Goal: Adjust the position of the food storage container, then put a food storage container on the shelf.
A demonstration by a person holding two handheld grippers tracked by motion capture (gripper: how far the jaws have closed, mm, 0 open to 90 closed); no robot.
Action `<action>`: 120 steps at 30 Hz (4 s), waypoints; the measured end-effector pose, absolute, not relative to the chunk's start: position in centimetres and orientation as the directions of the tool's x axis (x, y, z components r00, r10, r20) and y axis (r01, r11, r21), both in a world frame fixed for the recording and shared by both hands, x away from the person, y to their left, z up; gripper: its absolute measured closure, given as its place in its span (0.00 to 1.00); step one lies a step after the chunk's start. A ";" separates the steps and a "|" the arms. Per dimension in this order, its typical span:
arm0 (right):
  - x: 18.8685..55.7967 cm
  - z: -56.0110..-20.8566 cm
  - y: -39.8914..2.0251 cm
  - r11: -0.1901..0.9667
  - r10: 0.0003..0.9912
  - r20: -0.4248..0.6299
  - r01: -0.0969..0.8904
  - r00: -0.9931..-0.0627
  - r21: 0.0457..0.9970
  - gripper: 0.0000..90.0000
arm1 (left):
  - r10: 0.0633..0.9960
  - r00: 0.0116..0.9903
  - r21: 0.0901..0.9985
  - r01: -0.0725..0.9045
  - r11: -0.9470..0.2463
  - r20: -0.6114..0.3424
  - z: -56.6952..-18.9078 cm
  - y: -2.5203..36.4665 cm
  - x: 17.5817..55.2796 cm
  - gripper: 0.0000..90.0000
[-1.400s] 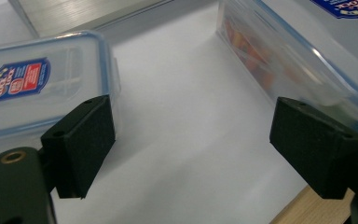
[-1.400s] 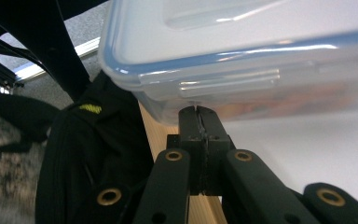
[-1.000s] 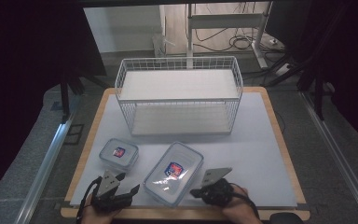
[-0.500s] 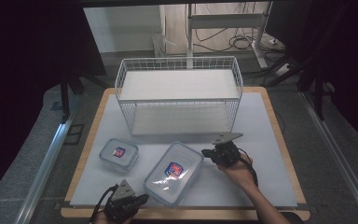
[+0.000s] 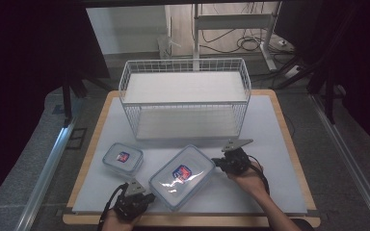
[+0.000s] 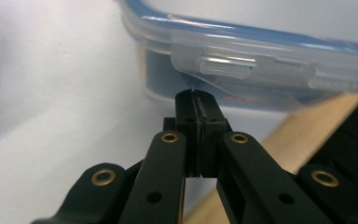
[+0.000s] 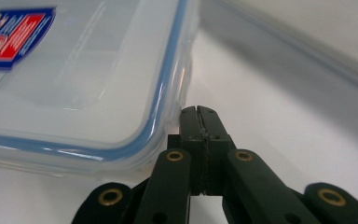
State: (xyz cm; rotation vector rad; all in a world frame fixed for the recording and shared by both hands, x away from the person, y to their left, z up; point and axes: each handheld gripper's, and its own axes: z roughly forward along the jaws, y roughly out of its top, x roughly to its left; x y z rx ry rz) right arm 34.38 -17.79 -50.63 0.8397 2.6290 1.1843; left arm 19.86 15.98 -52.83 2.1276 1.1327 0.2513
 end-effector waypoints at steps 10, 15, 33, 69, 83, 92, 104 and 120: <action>32.3 -50.4 -19.2 0.538 0.567 0.107 0.466 -0.816 0.702 1.00 | 0.815 0.563 0.662 0.665 -0.346 -0.140 -53.1 15.8 22.4 1.00; 31.6 -50.2 -19.9 0.530 0.594 0.104 0.485 -0.798 0.695 1.00 | 0.820 0.561 0.656 0.663 -0.359 -0.118 -53.0 15.2 24.1 1.00; 29.5 -49.9 -22.3 0.497 0.629 0.122 0.518 -0.768 0.696 1.00 | 0.819 0.568 0.643 0.656 -0.395 -0.076 -53.2 12.8 29.8 1.00; 28.9 -48.7 -24.8 0.511 0.669 -0.029 0.431 -0.743 0.744 0.54 | 0.823 0.561 0.785 0.549 -0.286 -0.093 -50.7 18.2 23.6 0.21; 29.0 -49.6 -25.5 0.464 0.668 0.013 0.430 -0.744 0.775 0.09 | 0.789 0.613 0.766 0.491 -0.414 0.034 -51.9 18.1 21.3 0.04; 29.4 -50.3 -25.6 0.476 0.654 0.026 0.438 -0.756 0.763 0.02 | 0.803 0.594 0.764 0.499 -0.409 0.041 -52.1 18.2 21.5 0.04; 29.4 -50.1 -25.7 0.461 0.666 0.052 0.465 -0.744 0.756 0.02 | 0.798 0.602 0.736 0.546 -0.400 -0.013 -51.9 17.9 21.7 0.08; 29.5 -49.2 -25.5 0.447 0.681 0.049 0.468 -0.730 0.762 0.01 | 0.760 0.645 0.735 0.553 -0.392 -0.081 -51.2 16.8 22.4 0.08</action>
